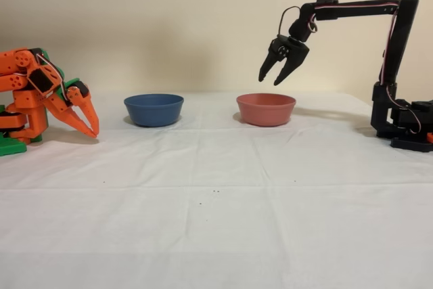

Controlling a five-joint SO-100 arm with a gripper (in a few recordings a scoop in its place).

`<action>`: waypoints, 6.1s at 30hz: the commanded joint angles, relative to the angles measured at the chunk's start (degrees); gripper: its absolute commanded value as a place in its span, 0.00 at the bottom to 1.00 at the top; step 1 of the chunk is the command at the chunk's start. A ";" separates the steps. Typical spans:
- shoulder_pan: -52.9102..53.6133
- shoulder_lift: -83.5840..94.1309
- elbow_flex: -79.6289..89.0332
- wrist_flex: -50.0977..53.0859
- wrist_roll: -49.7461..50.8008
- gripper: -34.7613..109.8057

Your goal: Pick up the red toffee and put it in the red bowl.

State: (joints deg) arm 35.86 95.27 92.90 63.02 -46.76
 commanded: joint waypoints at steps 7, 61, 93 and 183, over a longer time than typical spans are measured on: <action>1.14 3.96 -2.02 1.05 -1.67 0.44; -31.11 74.71 72.33 -47.72 42.54 0.24; -32.70 89.03 82.71 -15.38 53.35 0.25; -32.43 89.03 82.62 -12.39 51.68 0.25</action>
State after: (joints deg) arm 3.16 183.43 174.38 49.75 4.13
